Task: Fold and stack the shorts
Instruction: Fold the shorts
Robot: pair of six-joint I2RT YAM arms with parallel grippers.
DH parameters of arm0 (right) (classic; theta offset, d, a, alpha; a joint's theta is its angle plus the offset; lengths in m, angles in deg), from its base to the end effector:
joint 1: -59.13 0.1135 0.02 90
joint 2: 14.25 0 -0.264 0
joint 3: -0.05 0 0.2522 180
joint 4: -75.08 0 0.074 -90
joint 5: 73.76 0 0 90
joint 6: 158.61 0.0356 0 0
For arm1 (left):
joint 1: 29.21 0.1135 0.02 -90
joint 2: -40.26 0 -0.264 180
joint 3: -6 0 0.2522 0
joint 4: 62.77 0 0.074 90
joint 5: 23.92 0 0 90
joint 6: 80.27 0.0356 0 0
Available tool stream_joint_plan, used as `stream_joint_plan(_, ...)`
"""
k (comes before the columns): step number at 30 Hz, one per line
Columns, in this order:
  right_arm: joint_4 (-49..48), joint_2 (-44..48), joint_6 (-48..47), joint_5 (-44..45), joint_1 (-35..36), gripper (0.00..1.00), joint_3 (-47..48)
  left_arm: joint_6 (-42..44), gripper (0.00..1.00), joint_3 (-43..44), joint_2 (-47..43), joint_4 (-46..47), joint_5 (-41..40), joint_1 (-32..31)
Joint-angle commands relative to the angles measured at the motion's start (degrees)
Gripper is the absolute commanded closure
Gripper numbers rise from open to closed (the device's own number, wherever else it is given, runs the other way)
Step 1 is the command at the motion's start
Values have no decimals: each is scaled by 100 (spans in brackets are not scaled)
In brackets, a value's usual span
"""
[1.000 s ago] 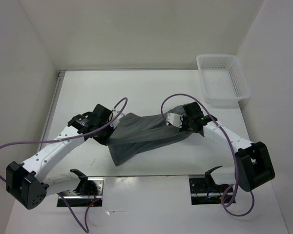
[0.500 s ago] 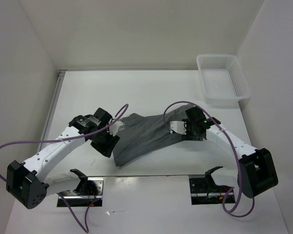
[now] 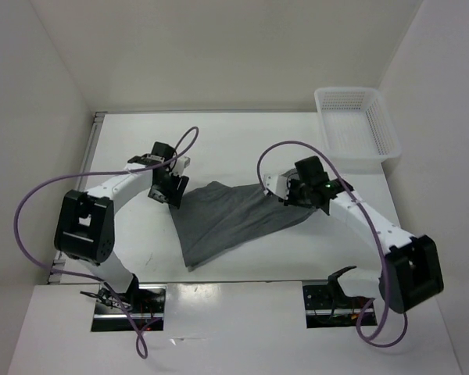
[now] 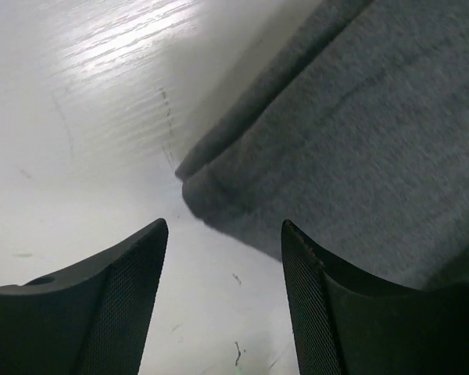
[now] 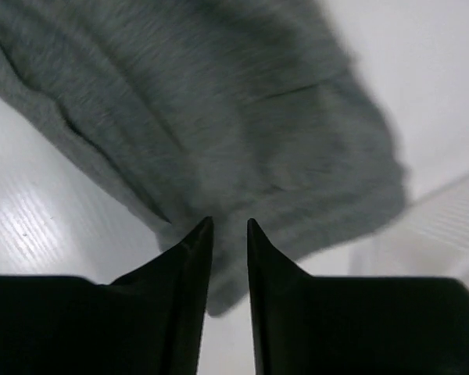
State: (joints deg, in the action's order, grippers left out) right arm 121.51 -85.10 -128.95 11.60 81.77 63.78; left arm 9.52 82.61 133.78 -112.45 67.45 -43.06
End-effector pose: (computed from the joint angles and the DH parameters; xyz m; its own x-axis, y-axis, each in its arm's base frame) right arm 0.2284 0.0984 0.2436 0.0046 -0.9365 -0.3505 -0.8569 0.1770 -0.4841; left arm 0.3115 -0.0777 0.2031 -0.8919 0.2161 -0.3972 0.2453 0.9692 -0.0234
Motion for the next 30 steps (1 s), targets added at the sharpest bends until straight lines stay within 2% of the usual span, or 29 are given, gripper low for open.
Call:
stream_joint_plan(1, -418, -350, 31, 147, 39, 73, -444, 21, 32, 166, 403, 287, 101, -4)
stream_joint_plan(3, -611, -552, -56, 358, 39, 75, -698, 21, 35, 166, 684, 454, 48, -4)
stream_joint_plan(6, -1007, -745, -285, 595, 39, 78, -1015, 21, 46, 227, 1176, 735, -311, -4)
stream_joint_plan(7, -1182, -798, -286, 788, 39, 79, -1077, 21, 56, 393, 1326, 788, -399, -4)
stream_joint_plan(11, -1184, -1027, -426, 1018, 39, 80, -1279, 21, 72, 1077, 2055, 841, -593, 355)
stream_joint_plan(18, -1236, -1150, -532, 1036, 92, 80, -1280, 21, 72, 2151, 2689, 1087, -953, 664)
stream_joint_plan(20, -1307, -1211, -365, 984, 154, 80, -1079, 21, 69, 2477, 2865, 1087, -1015, 725)
stream_joint_plan(22, -1430, -1212, -112, 931, 206, 62, -833, 21, 66, 2653, 2926, 1026, -1016, 725)
stream_joint_plan(24, -1430, -1212, 765, 659, 259, 45, -114, 21, 60, 2706, 2849, 974, -823, 725)
stream_joint_plan(27, -1176, -1265, 2356, 273, 259, 31, 1003, 21, 53, 2706, 2558, 921, -690, 673)
stream_joint_plan(29, -1009, -1212, 3120, 131, 259, 26, 1547, 21, 50, 2706, 2286, 841, -638, 673)
stream_joint_plan(30, -903, -1212, 3916, -26, 259, 25, 1689, 21, 49, 2706, 2172, 676, -638, 673)
